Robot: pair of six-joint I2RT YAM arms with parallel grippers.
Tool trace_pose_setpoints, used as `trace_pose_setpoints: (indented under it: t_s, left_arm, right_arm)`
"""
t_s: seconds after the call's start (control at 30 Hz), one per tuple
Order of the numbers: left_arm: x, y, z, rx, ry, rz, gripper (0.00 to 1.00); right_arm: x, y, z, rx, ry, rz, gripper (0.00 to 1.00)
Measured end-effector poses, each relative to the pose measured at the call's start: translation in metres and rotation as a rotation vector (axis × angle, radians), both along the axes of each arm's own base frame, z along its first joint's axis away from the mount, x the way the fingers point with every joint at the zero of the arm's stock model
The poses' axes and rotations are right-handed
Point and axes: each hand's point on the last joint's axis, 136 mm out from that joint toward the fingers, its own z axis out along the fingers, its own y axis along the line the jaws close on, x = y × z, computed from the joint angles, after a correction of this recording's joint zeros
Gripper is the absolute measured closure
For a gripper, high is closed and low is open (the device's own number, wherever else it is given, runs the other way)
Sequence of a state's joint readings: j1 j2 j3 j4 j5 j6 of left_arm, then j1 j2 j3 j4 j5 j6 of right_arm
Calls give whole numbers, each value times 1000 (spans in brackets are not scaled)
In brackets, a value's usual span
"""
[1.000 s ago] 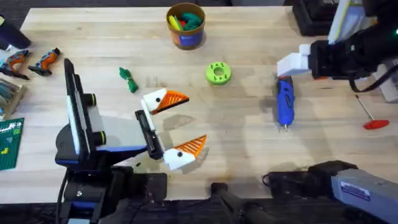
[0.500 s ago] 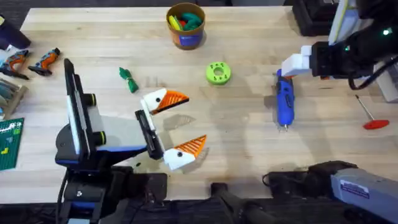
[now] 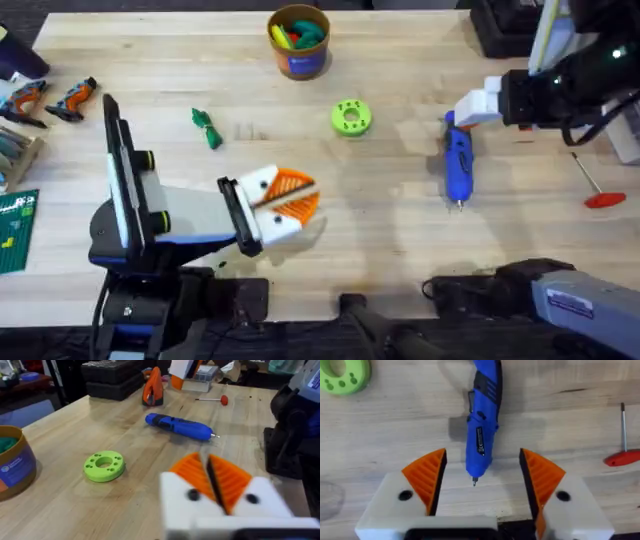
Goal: Pick up the gripper from the table and insert it into the empty holder that is missing its gripper. Then pick up a screw, insert it into the mounting hole, and use the screwdriver to tighten it. Finally, clean up the table by picking up the vegetable and placing it into the bucket.
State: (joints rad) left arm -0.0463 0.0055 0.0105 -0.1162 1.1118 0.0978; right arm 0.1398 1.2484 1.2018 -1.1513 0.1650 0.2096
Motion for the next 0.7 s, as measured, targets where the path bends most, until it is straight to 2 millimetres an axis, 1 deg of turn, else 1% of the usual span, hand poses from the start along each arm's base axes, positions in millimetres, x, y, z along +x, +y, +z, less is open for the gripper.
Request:
trace_pose_setpoints:
  t_s: [0.03,0.07,0.23,0.33,0.43,0.6,0.67,0.7]
  left_arm:
    - [0,0,0,1,-3,0,950]
    - [0,0,0,2,-3,0,987]
    - [0,0,0,2,-4,0,996]
    - [0,0,0,2,-4,0,996]
    - [0,0,0,2,-4,0,996]
    - [0,0,0,2,-4,0,996]
    - [0,0,0,2,-4,0,996]
    - [0,0,0,2,-4,0,996]
  right_arm:
    - [-1,0,0,-1,6,0,155]
    - [-2,0,-1,-1,8,0,155]
    - [0,0,0,0,2,0,154]
    - [6,1,-2,3,-24,-1,154]
    - [9,1,-14,3,-27,-8,154]
    - [11,1,-42,4,-30,-9,151]
    - [12,1,-49,6,-32,-14,37]
    - [12,1,-52,5,-30,-15,18]
